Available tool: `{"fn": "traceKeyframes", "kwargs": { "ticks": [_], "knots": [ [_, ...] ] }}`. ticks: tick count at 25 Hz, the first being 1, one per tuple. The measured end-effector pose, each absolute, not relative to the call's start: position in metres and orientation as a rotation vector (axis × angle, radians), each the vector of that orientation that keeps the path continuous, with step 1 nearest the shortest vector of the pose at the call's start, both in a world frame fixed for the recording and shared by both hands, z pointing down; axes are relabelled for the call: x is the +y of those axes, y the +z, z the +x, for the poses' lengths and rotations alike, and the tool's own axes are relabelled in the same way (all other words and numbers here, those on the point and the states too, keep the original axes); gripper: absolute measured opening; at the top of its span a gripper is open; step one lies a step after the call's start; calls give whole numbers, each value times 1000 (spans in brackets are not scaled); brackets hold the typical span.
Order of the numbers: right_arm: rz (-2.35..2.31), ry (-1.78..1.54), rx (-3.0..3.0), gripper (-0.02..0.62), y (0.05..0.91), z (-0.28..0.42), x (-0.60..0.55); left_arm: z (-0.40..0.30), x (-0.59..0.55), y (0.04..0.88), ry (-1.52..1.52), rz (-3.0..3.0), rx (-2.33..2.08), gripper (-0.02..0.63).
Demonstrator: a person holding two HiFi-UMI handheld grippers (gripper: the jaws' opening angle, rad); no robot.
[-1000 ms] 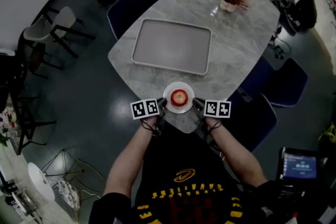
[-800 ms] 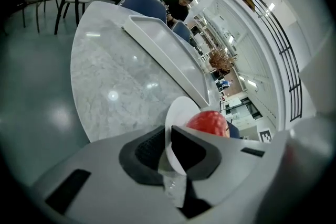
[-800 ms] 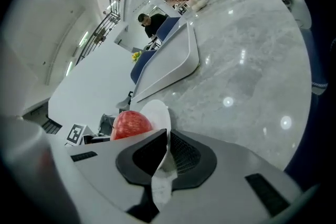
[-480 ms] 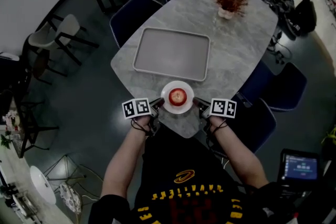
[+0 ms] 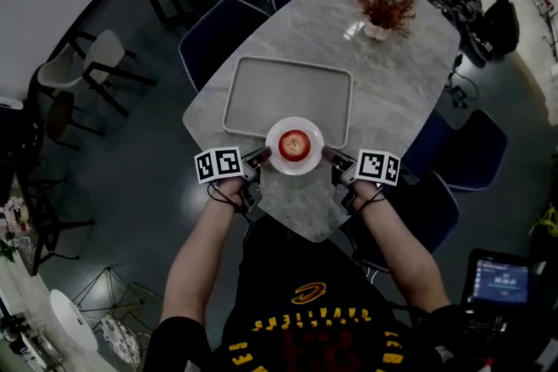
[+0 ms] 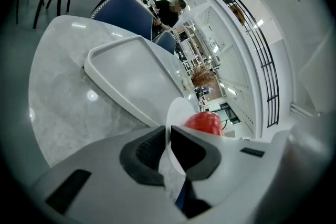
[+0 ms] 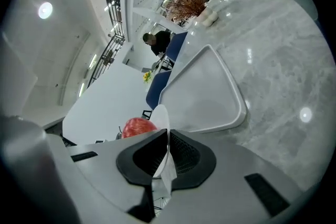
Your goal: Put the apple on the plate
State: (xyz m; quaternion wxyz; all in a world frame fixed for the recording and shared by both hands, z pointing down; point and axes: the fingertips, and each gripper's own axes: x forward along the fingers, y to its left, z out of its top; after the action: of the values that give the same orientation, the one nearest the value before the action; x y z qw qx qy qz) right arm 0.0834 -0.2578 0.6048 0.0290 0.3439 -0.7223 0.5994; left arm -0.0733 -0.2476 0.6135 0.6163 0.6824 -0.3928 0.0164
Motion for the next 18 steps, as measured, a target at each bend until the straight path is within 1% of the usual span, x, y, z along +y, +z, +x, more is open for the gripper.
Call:
{"fn": "traceKeyframes", "kwargs": {
  "ticks": [9, 18],
  "knots": [
    [1138, 1874, -2208, 25, 605, 63, -324, -95, -325, 608, 61, 1602, -862, 34],
    [1215, 1864, -2155, 25, 626, 53, -373, -104, -378, 632, 138, 1604, -842, 34]
  ]
}}
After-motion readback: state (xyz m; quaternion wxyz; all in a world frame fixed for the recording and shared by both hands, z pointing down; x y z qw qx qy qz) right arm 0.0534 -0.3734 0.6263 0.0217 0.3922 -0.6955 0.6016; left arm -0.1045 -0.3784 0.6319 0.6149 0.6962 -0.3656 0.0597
